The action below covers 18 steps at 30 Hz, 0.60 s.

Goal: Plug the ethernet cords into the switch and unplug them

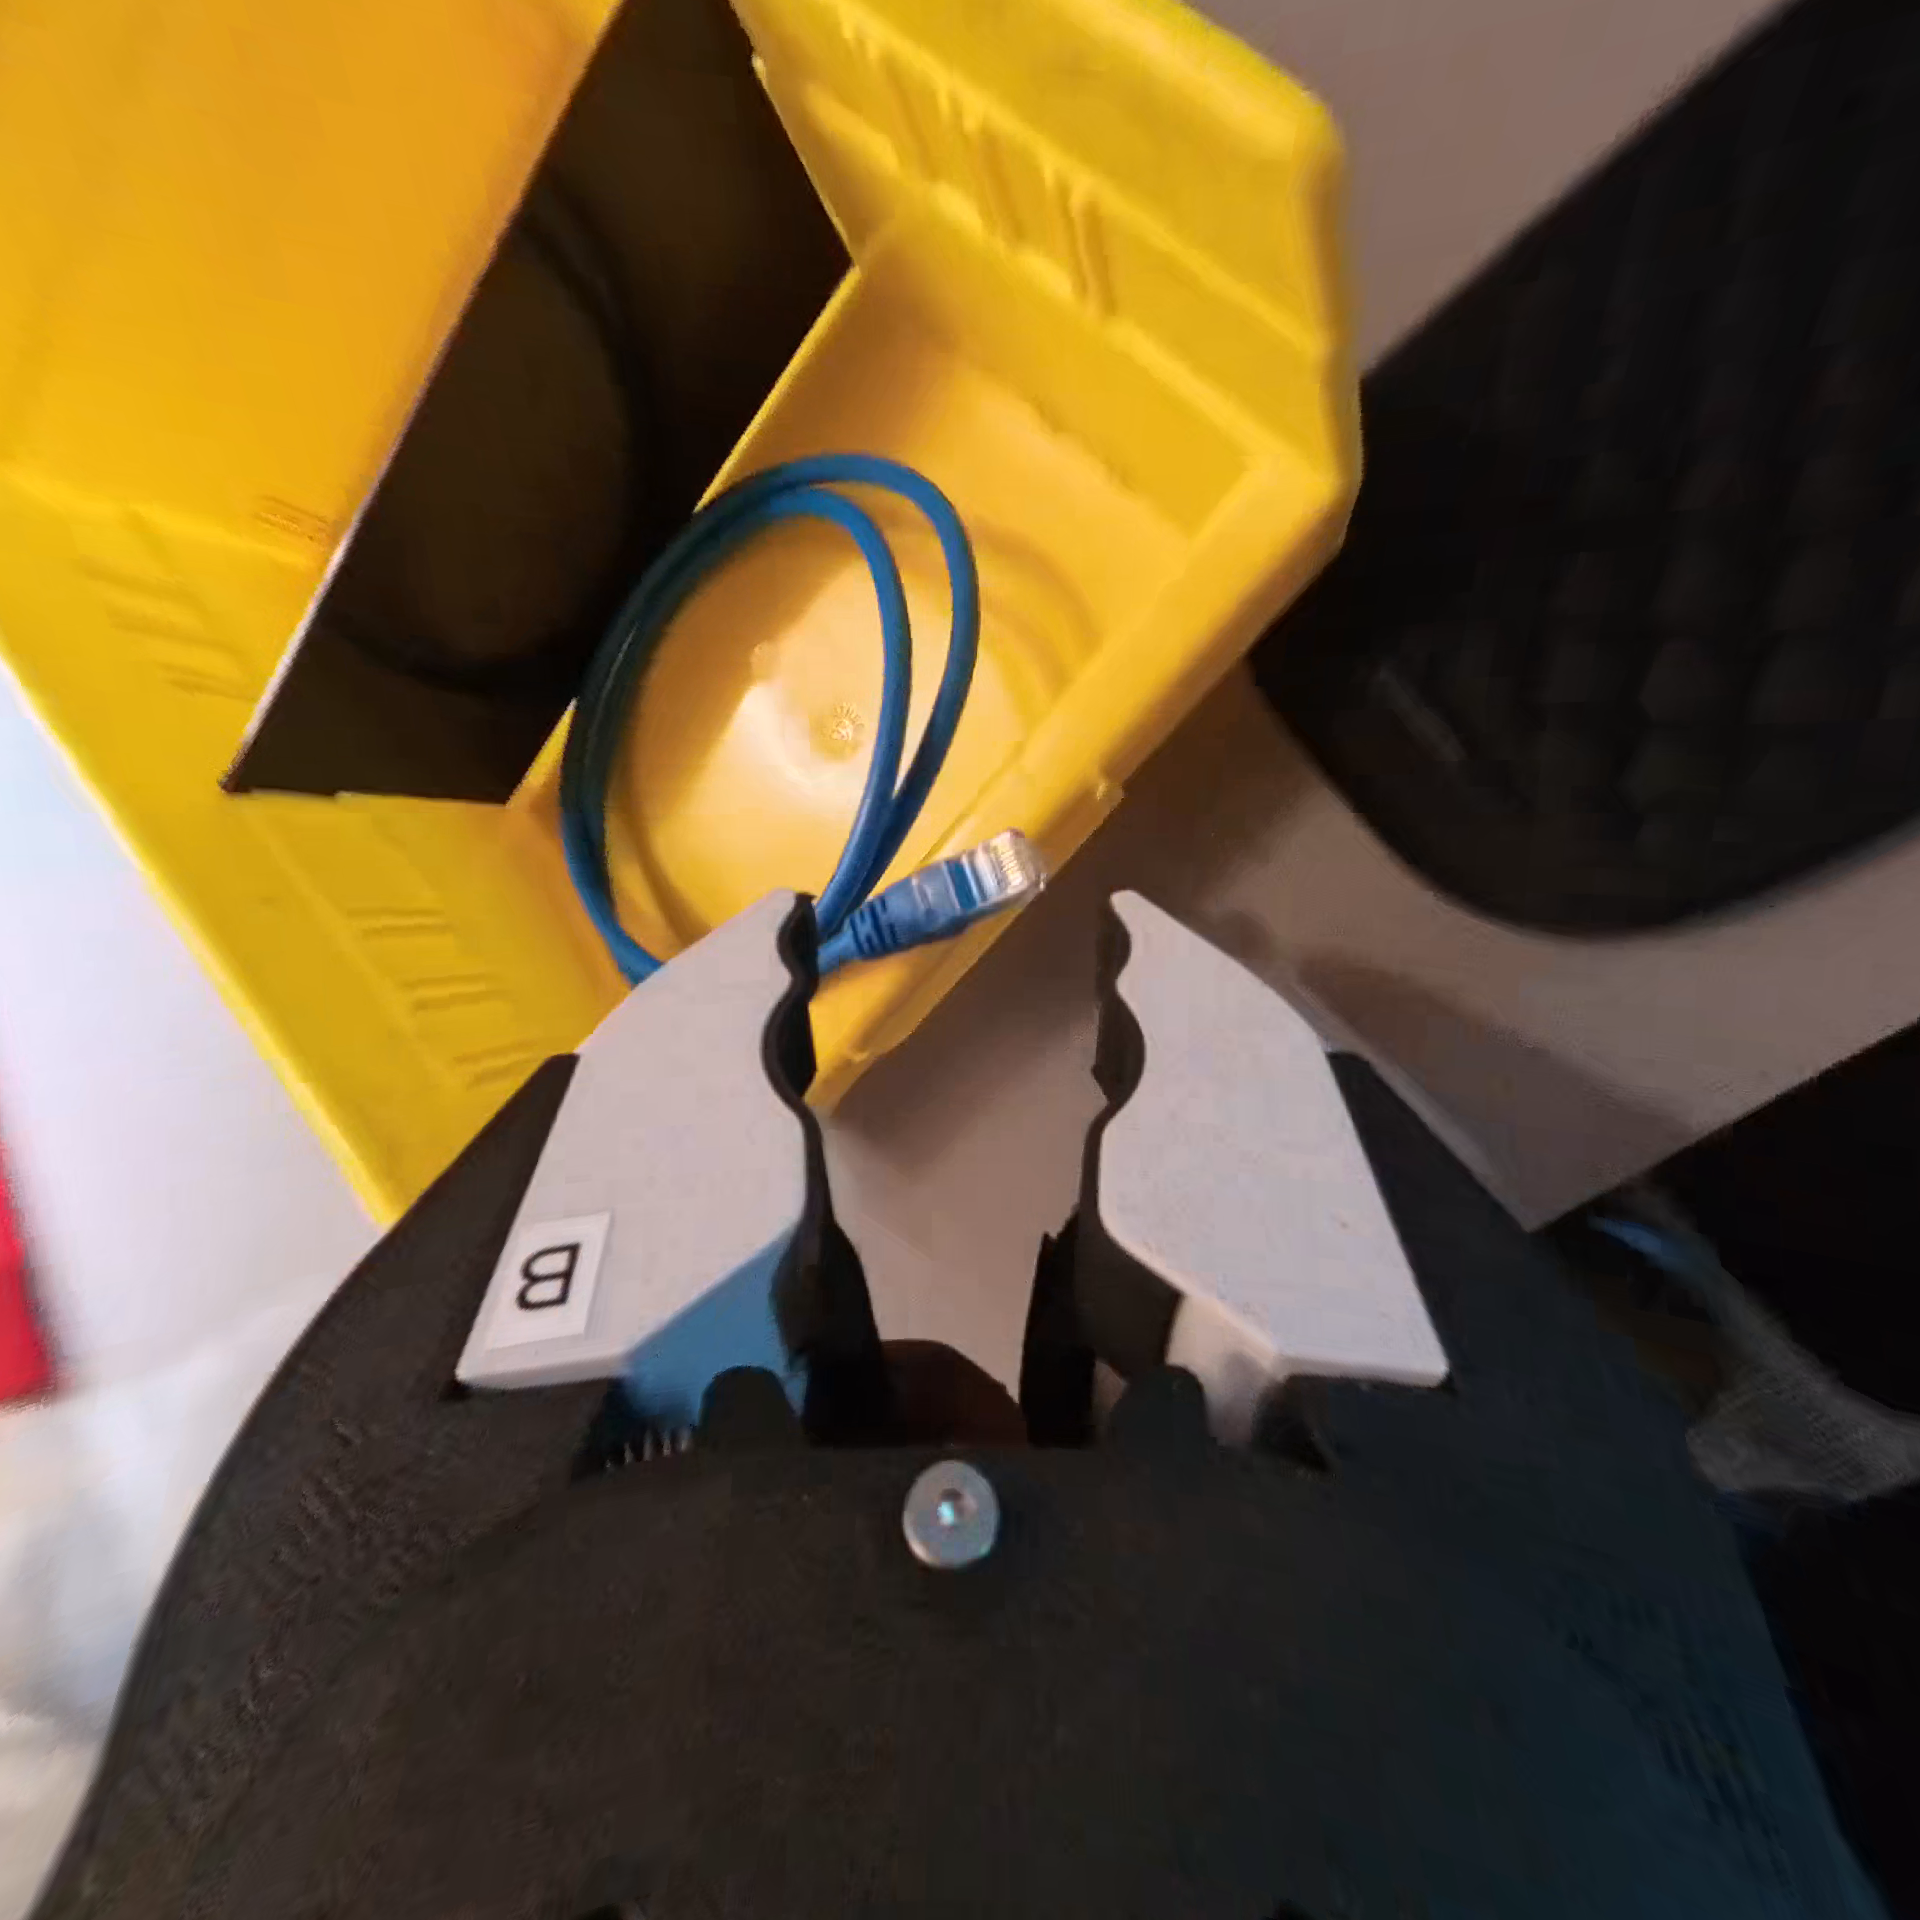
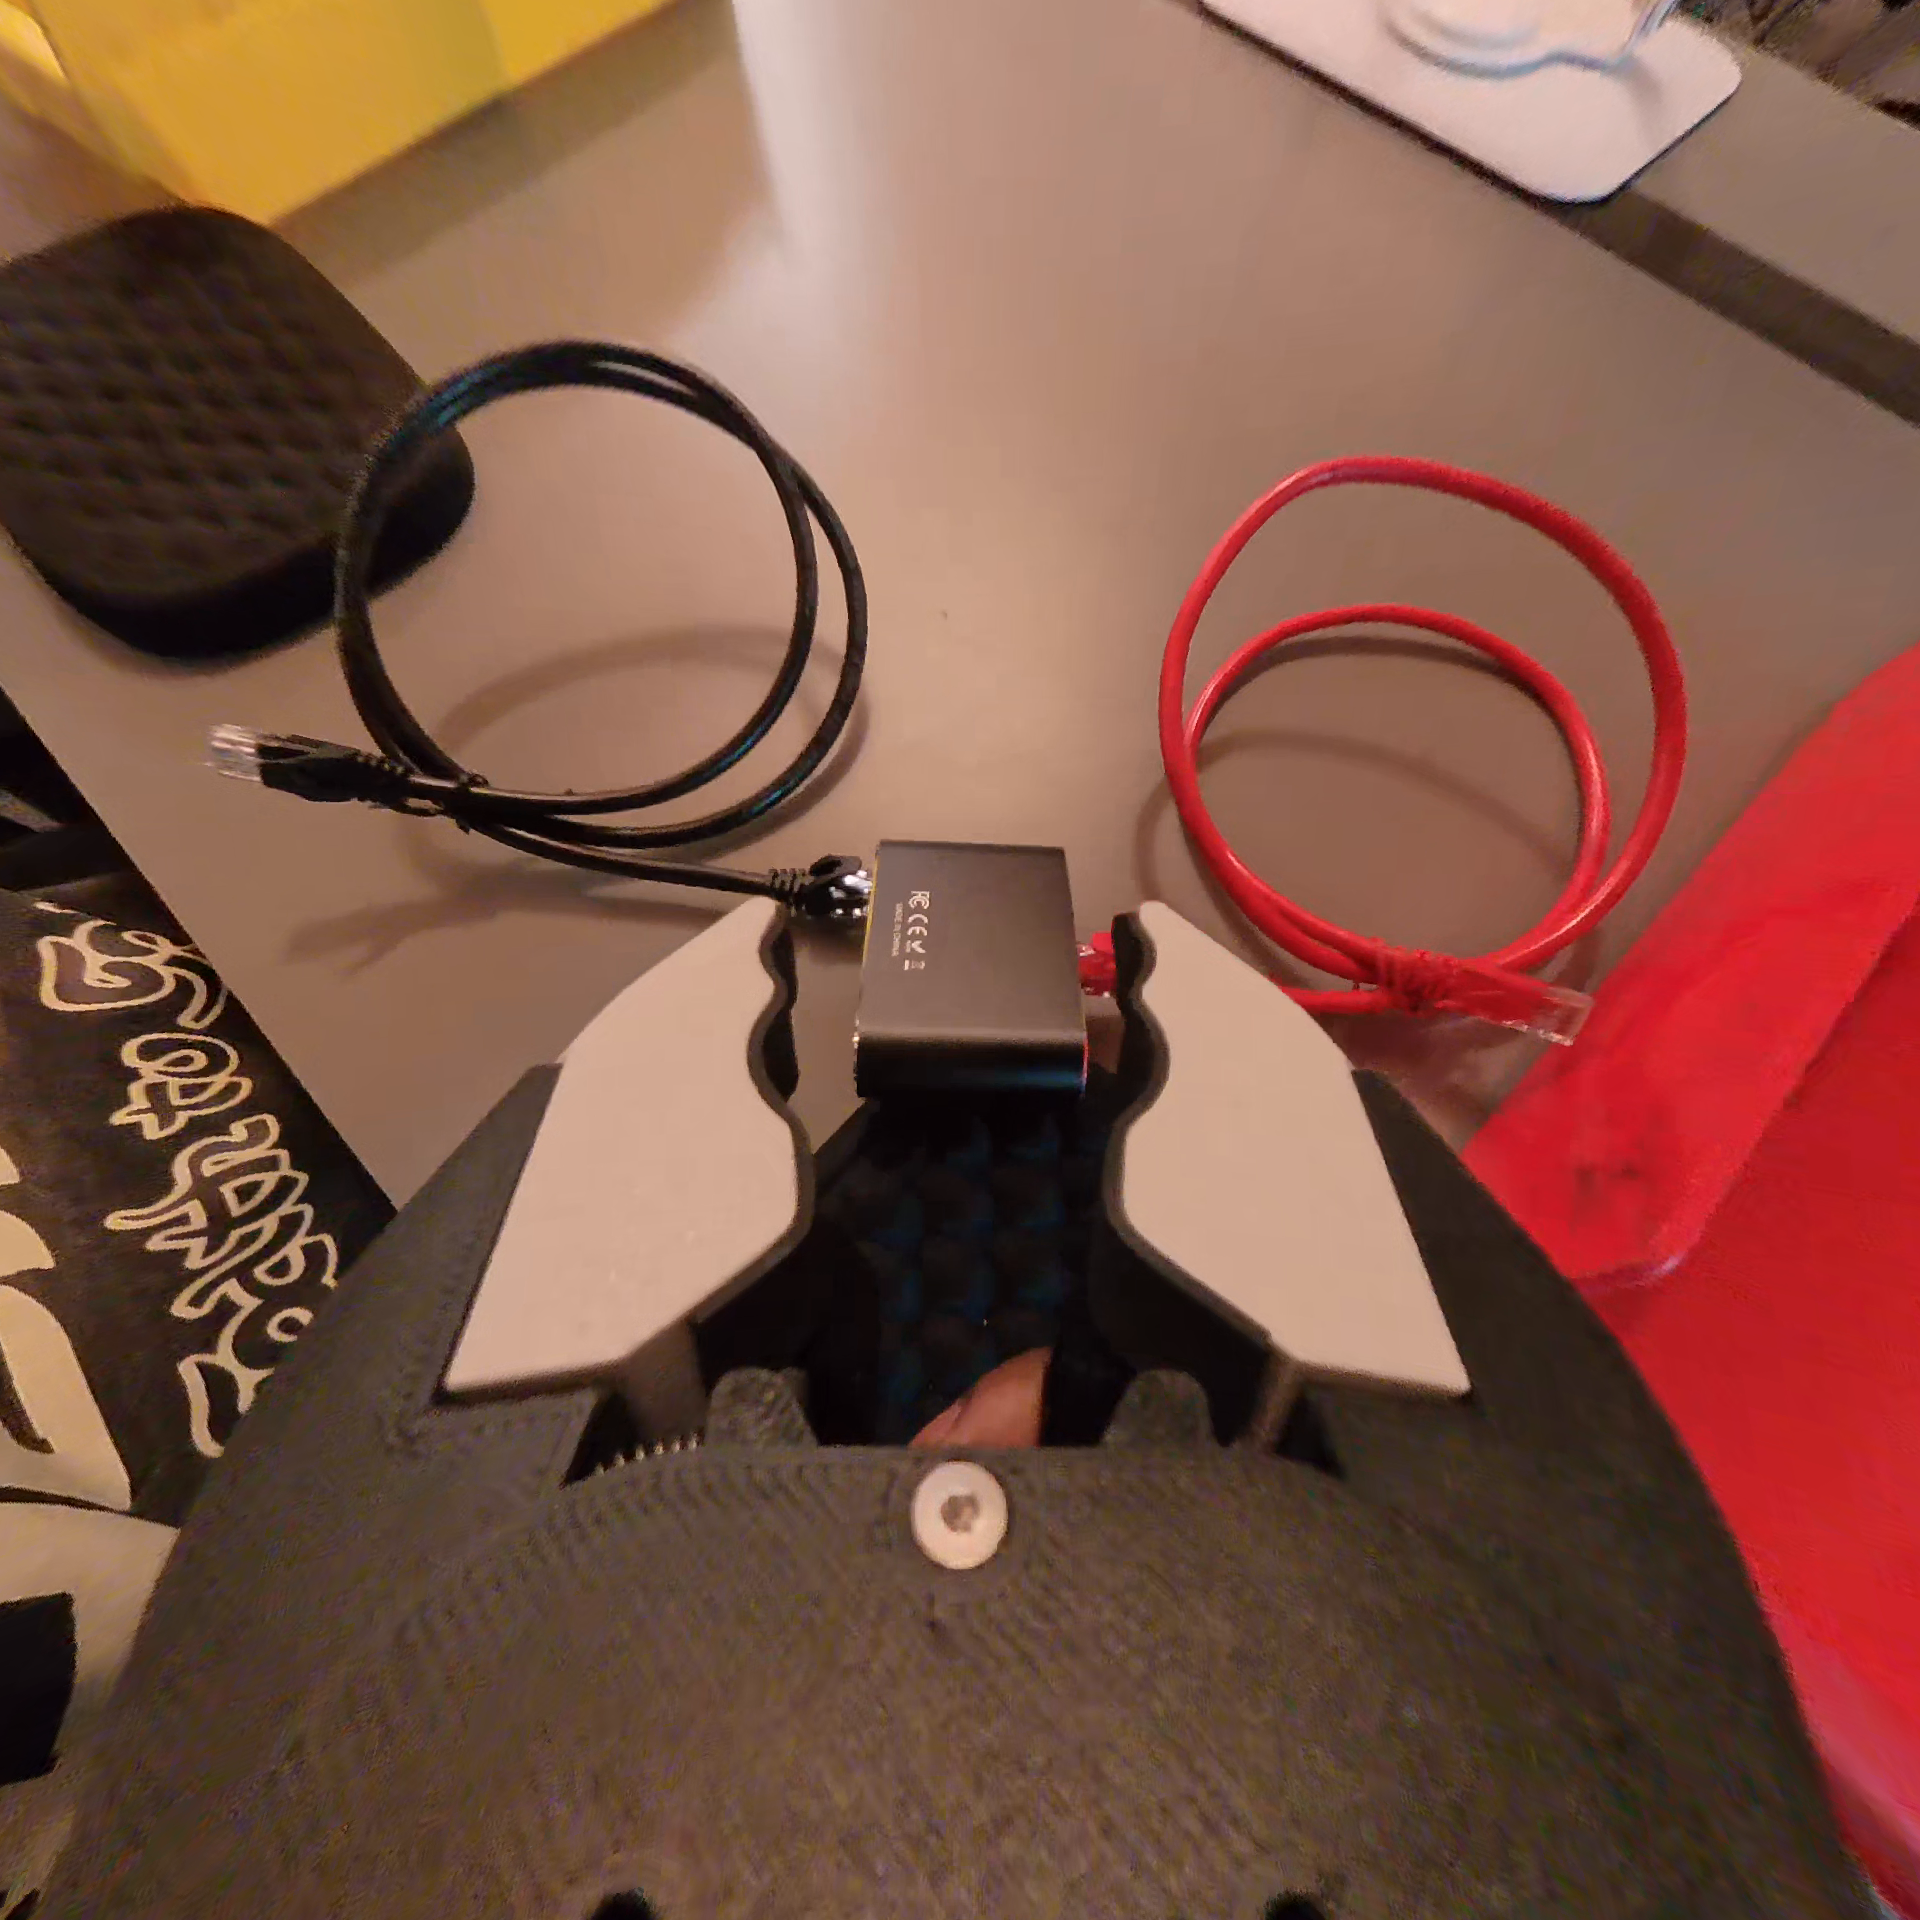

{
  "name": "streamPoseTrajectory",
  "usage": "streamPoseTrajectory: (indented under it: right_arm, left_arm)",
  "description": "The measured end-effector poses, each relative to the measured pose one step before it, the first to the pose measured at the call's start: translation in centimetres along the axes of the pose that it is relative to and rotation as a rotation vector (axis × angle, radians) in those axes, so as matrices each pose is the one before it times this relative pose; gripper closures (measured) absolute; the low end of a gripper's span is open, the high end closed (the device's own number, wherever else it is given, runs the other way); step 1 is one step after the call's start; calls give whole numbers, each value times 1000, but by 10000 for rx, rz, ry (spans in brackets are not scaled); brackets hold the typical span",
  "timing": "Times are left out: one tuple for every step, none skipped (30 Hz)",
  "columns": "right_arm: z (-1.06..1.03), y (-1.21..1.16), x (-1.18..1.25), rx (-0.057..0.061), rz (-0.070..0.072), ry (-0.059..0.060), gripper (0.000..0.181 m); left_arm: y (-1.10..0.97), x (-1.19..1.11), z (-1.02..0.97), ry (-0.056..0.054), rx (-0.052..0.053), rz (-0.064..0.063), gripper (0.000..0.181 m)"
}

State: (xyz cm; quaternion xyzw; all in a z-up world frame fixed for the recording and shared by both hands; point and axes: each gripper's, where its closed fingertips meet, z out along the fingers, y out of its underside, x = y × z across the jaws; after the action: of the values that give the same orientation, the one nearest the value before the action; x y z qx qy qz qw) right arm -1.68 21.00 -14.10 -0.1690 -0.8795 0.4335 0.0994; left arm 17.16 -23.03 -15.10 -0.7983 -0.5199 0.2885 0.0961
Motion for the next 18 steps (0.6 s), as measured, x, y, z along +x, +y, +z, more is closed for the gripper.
streamPoseTrajectory:
  right_arm:
    - [-93, -234, -72, 152, 8, -81, 123]
    - [-37, -164, -121, 133, 18, -119, 124]
    - [1, -99, -109, 92, 28, -113, 125]
    - [10, -25, -33, 52, 35, -62, 125]
    - [20, 25, 34, 12, 21, 0, 126]
    - [12, 68, 66, -20, -12, 27, 127]
    - [3, 52, 40, -22, -30, 31, 128]
    - [-15, 2, 61, -5, -25, 47, 129]
    - [-43, -41, 38, 12, -23, 49, 130]
    - [-47, -71, 16, 23, -27, 30, 131]
    - [-44, -63, 21, 25, -21, 27, 132]
    - [-27, -38, 40, 10, -12, 28, 133]
    - [-5, 17, 57, -16, -7, 26, 133]
    - [20, 61, 64, -32, -7, 21, 134]
    - [27, 77, 62, -27, -4, 18, 134]
    - [39, 70, 73, -13, 7, 23, 134]
    - [36, 54, 82, -5, 15, 24, 135]
    - [18, 42, 68, -5, 7, 22, 135]
  left_arm:
    - [106, 5, -108, 89, 24, 610, 130]
    - [-5, 14, -57, 107, 143, 545, 130]
    - [4, -82, 34, 40, 179, 452, 130]
    - [126, -128, 117, 29, 100, 350, 130]
    - [260, -162, 187, 19, 5, 394, 131]
    - [315, -120, 281, 31, -39, 490, 131]
    - [222, -141, 352, 4, -19, 503, 131]
    - [69, -248, 383, -57, 40, 443, 131]
    - [-55, -20, 356, 87, 107, 321, 136]
    - [-137, 156, 266, 189, 148, 188, 146]
    - [-160, 20, 157, 79, 140, 75, 151]
    - [-36, 89, 9, 95, 59, 27, 152]
    - [-11, 61, -91, 50, 36, 14, 155]
    - [-31, 74, -129, 44, 43, 10, 158]
    - [-90, -68, -188, -45, 117, -50, 159]
    - [-174, -228, -310, -107, 206, -134, 161]
    - [-412, -356, -400, -156, 385, -226, 161]
    - [-639, -341, -483, -124, 522, -269, 162]
